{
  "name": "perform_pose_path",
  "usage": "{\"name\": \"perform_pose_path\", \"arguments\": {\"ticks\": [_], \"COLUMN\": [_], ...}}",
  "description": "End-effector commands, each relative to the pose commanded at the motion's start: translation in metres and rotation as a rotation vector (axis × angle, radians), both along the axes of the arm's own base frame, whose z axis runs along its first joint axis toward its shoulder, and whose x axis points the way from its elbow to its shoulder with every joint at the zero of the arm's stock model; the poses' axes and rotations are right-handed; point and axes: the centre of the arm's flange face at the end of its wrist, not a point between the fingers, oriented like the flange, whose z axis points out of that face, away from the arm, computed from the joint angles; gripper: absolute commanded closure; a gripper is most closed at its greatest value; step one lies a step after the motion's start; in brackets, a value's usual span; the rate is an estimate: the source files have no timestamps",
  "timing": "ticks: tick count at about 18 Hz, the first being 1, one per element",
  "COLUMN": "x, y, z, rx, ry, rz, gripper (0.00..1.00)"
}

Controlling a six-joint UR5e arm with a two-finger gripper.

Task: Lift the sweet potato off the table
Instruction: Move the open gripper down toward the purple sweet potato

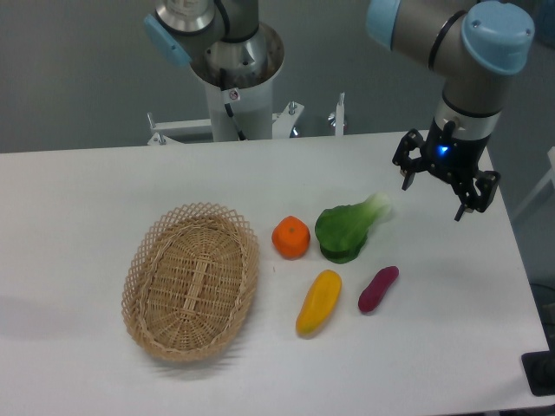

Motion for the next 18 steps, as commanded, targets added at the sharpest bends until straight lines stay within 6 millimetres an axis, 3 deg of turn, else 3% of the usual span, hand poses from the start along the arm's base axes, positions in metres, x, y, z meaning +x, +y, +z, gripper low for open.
{"name": "perform_pose_path", "arguments": {"ticks": [11, 15, 18], "x": [0.004, 0.004, 0.007], "y": [0.003, 0.017, 0.049], "z": [-0.009, -0.027, -0.045], "rx": [-0.003, -0.007, 0.026], "ry": [-0.017, -0.044, -0.023], "rz": [-0.003, 0.035, 0.124], "gripper": [0.0, 0.0, 0.0]}}
